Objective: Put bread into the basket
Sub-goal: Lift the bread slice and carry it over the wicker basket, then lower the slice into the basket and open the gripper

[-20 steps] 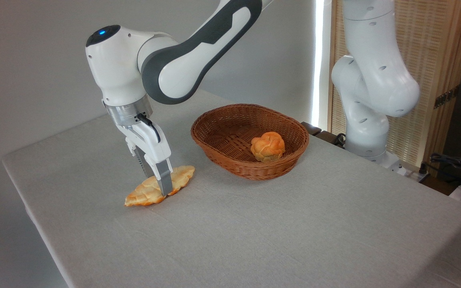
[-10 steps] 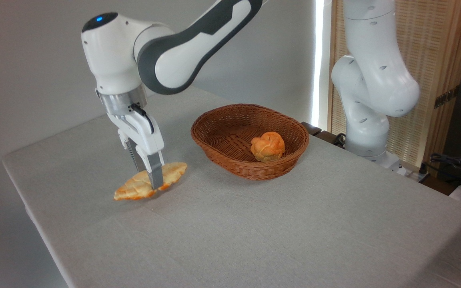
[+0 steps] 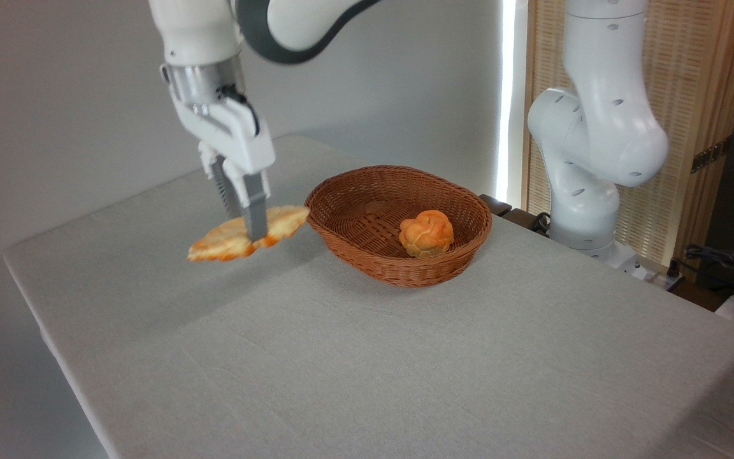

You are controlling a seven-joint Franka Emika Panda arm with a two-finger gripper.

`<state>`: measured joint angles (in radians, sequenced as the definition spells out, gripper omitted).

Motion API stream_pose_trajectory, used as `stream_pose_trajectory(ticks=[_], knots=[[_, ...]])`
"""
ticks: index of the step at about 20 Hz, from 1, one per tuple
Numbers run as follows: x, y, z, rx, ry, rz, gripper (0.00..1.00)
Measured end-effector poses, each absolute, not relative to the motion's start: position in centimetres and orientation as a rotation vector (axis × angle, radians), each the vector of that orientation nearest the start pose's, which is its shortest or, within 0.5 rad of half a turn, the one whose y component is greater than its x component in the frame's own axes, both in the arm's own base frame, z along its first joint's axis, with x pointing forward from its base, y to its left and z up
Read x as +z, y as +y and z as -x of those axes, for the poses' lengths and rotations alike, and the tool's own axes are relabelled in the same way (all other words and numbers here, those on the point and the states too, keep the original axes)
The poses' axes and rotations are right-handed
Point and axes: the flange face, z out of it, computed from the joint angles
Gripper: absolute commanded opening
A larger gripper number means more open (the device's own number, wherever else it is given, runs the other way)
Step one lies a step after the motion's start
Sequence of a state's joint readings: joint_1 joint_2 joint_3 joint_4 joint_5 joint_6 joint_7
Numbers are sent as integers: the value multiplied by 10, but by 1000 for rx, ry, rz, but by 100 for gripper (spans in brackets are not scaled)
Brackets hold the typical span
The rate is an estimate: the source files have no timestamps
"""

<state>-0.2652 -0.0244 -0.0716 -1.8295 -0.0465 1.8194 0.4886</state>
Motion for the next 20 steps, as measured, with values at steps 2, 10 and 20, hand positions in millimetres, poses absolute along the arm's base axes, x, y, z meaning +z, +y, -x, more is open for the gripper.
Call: stream_pose_trajectory(ticks=[2,10,20], knots=[[552,-183,-507,40,1265,2925,46],[554,-193,-449,499,1345,2924,86],[544,-227,-407,781,1461,2790,100]])
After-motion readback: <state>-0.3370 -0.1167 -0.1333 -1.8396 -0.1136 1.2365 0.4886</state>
